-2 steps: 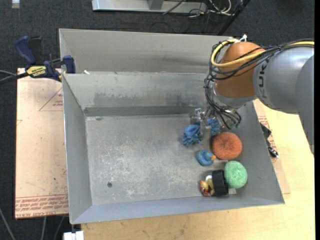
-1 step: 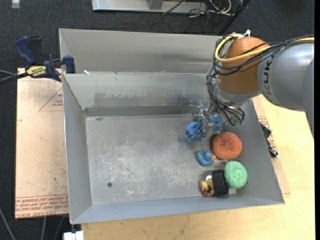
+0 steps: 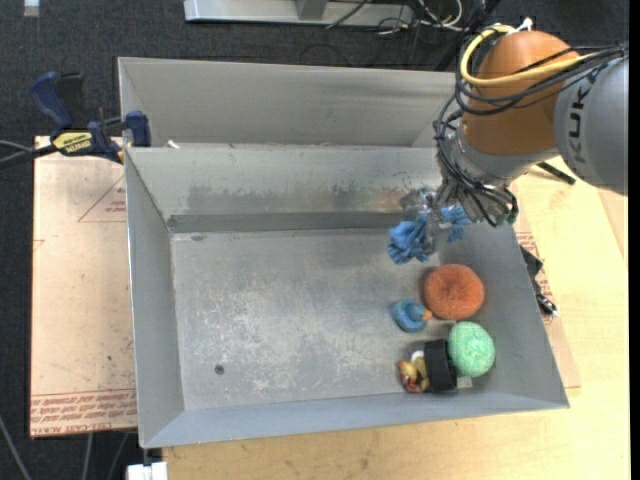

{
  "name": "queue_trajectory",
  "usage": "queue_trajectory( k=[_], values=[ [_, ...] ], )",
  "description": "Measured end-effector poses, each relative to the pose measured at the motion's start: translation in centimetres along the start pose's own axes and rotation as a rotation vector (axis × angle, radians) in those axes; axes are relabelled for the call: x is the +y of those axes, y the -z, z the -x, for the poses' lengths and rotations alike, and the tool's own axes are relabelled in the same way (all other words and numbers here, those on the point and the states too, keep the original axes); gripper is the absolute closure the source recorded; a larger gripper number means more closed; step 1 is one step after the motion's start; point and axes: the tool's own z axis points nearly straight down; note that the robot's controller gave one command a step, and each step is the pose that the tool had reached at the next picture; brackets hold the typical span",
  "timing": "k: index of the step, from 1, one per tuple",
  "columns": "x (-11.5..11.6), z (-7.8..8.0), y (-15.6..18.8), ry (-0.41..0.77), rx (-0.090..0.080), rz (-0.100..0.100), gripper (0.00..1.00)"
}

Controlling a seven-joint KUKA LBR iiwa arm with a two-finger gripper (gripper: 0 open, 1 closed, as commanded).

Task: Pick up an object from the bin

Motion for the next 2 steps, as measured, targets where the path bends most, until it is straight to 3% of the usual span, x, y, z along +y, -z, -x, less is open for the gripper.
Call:
queue_trajectory(
  k=[1, 2],
  values=[
    [0.0, 0.0, 0.0, 0.0, 0.0, 0.0, 1.0],
    [0.3, 0.2, 4.1, 0.025, 0.006, 0.003, 1.0]
  ],
)
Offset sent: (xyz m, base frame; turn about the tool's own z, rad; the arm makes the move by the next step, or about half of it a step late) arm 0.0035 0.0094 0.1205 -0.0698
